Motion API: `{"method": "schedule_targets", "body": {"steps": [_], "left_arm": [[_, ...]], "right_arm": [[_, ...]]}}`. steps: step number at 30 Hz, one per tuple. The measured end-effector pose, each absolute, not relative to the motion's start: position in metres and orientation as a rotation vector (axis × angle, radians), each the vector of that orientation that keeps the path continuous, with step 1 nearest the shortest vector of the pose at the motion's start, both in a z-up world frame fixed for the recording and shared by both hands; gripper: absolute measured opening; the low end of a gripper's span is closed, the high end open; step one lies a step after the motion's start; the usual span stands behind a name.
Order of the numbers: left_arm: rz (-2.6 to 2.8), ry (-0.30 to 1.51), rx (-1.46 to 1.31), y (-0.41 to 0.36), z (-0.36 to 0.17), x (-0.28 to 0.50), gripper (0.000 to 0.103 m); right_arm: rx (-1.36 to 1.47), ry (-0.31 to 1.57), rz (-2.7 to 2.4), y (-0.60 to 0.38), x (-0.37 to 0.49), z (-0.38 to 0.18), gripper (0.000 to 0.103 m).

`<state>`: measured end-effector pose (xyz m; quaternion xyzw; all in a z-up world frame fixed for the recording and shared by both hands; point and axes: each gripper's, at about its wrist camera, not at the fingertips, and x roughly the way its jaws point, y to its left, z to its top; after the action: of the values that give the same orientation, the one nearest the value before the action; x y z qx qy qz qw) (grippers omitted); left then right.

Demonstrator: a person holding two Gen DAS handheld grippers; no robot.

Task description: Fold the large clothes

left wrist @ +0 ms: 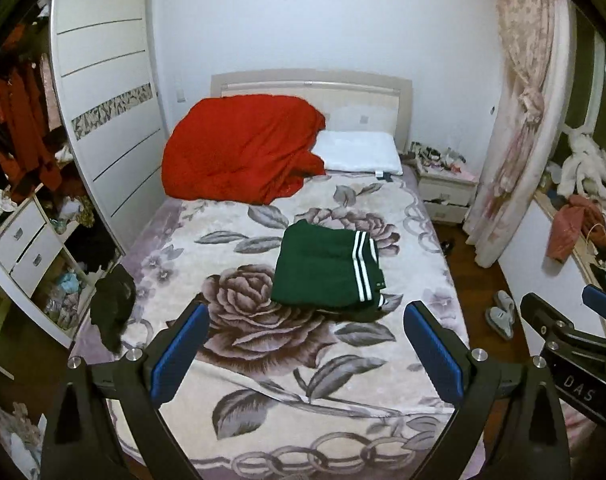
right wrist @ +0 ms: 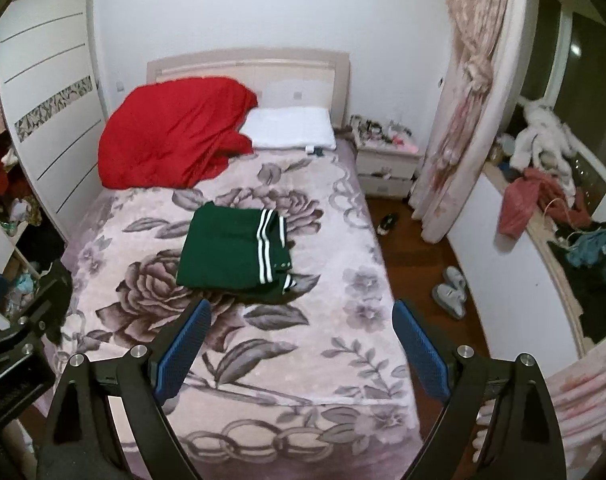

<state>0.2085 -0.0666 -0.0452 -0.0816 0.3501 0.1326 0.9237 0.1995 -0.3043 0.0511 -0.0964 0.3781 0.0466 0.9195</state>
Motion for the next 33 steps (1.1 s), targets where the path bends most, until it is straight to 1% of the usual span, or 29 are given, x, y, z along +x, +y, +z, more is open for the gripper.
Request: {"method": "schedule_targets", "body": {"steps": [6,12,18,20,21,33], "left_arm": [[0.275,0.672,-0.154,-0.079,-0.024,0.185,0.099],[0.28,0.646,-0.154,-0.082,-0.018,0.171,0.099],[0.297,0.62,-0.162,-0.082,-0.012,0.154,0.099],[0.309,0.607,-0.16,-0.082,-0.01,0.148,0.099],[0.31,0.603,-0.162,-0.082,-0.01,0.146,0.099],[0.32,0.593,-0.16,-0.076,-0.008,0.137,0.1]], "right_arm": [[-0.179,0.74,0.088,-0.326,0.167,0.084,0.093],[-0.185,0.699,0.085,-0.338,0.142,0.107,0.093],[-0.193,0.675,0.1,-0.344,0.129,0.117,0.094],[-0.191,0.67,0.112,-0.345,0.13,0.119,0.099],[-0.192,0.667,0.115,-0.344,0.129,0.12,0.099],[-0.21,0.643,0.156,-0.335,0.141,0.126,0.1]]}}
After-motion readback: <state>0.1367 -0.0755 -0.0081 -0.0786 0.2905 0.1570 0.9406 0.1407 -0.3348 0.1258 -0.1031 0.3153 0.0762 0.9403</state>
